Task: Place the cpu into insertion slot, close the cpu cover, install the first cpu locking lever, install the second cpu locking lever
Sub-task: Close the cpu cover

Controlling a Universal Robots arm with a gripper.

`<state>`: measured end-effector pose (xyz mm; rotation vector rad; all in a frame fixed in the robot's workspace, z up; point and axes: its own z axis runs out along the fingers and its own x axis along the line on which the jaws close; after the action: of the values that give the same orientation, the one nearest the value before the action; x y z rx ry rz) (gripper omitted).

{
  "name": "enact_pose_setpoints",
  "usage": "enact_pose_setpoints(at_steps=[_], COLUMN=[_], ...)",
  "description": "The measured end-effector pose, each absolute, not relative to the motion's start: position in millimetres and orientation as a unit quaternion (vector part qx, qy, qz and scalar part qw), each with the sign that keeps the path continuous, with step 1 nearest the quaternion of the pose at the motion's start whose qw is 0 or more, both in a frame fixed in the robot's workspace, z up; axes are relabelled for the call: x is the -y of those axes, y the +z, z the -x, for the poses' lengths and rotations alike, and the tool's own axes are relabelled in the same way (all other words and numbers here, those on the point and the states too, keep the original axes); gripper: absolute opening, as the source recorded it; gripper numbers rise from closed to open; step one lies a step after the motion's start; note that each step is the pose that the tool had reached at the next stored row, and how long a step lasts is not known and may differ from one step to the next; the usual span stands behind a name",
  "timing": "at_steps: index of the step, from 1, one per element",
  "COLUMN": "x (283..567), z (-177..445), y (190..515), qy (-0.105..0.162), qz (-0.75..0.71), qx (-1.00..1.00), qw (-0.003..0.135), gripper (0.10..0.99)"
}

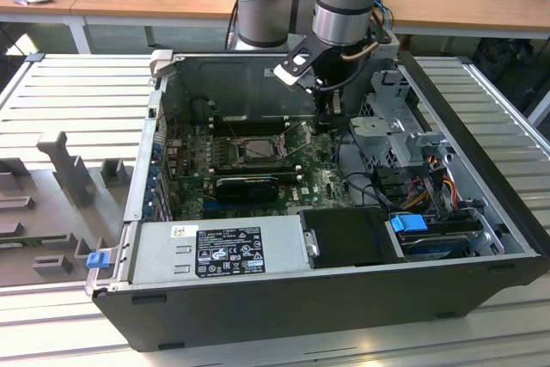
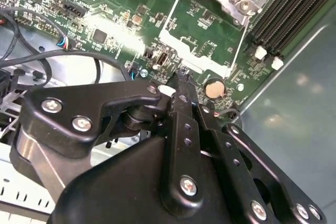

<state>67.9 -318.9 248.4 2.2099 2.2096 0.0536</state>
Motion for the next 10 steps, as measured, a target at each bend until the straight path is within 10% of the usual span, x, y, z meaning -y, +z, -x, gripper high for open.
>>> enact_pose_setpoints(at_steps=[10], x=[318.9], z=[-62.1], y=[244.2], qy=[0.001], qz=[-0.707], qx=[-0.707], qw=[-0.009], gripper=[0.106])
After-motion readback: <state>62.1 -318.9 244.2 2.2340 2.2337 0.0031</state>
